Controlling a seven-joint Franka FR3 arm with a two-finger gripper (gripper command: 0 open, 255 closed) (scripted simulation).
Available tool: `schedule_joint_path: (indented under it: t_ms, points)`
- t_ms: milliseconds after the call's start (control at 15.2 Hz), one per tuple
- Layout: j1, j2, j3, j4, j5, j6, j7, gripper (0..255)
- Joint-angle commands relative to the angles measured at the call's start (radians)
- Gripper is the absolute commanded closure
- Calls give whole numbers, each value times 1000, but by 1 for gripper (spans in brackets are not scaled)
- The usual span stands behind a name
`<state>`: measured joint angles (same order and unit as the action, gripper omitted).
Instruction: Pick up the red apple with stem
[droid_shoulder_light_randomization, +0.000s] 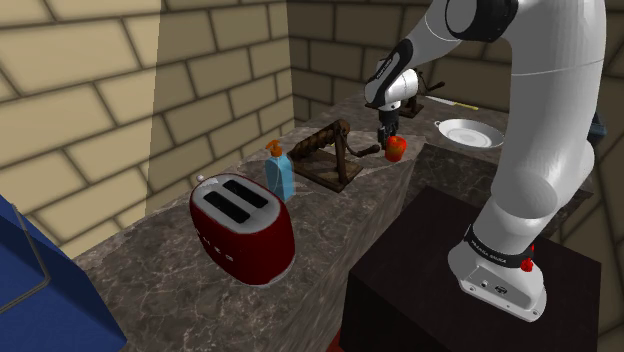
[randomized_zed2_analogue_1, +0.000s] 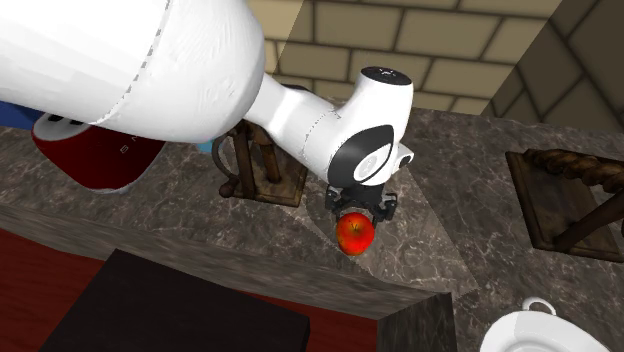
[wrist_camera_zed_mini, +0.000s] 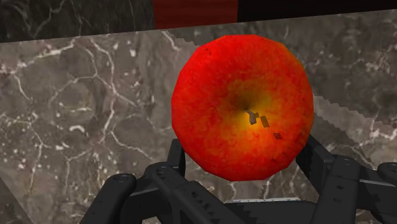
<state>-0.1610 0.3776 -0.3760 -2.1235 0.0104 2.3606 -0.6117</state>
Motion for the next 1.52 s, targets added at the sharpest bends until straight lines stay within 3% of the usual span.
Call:
schedule_joint_path:
  t_ms: [0,528,1452]
  points:
    - [0,2,1,-1,1,2,0,255]
    - [-1,5,1,3,2,0,-1,255]
    - [23,-133,-26,33,-54,-160,21,255]
